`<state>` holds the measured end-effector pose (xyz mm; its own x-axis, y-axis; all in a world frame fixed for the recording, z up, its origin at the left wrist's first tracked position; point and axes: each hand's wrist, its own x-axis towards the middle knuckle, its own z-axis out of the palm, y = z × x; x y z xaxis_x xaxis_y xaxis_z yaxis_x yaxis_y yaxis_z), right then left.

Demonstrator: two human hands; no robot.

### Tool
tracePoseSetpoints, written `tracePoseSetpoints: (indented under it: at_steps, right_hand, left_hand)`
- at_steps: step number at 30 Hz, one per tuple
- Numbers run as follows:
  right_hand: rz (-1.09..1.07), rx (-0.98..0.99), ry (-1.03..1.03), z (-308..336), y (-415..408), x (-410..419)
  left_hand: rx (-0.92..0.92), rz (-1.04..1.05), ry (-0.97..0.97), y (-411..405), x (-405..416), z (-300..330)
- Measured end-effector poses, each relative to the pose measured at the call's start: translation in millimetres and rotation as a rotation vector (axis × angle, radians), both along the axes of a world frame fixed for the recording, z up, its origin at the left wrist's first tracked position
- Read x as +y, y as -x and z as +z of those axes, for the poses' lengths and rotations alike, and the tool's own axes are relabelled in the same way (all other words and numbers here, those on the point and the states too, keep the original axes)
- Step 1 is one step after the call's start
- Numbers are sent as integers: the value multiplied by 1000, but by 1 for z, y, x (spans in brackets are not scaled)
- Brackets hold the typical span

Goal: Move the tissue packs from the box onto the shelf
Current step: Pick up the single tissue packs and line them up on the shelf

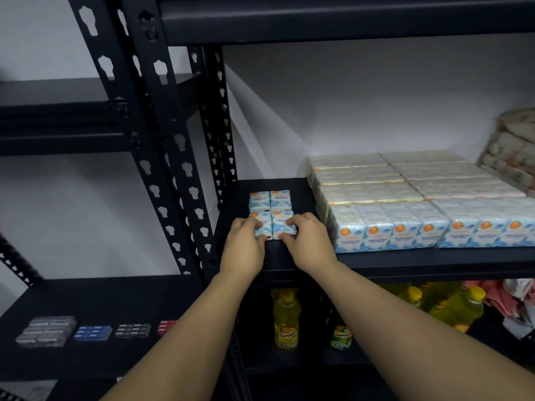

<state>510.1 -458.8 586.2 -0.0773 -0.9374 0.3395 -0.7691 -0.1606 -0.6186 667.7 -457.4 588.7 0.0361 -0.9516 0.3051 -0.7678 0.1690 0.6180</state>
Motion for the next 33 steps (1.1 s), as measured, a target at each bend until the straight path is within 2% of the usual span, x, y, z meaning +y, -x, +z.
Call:
tracePoseSetpoints:
  at_steps: [24,33]
  right_hand:
    - [-24,-23,8,0,-3,-11]
    - [-23,-25,-18,7,-3,-1]
  left_hand:
    - [21,5,12,-1,-24,-5]
    - [52,-5,45,0,-6,-1]
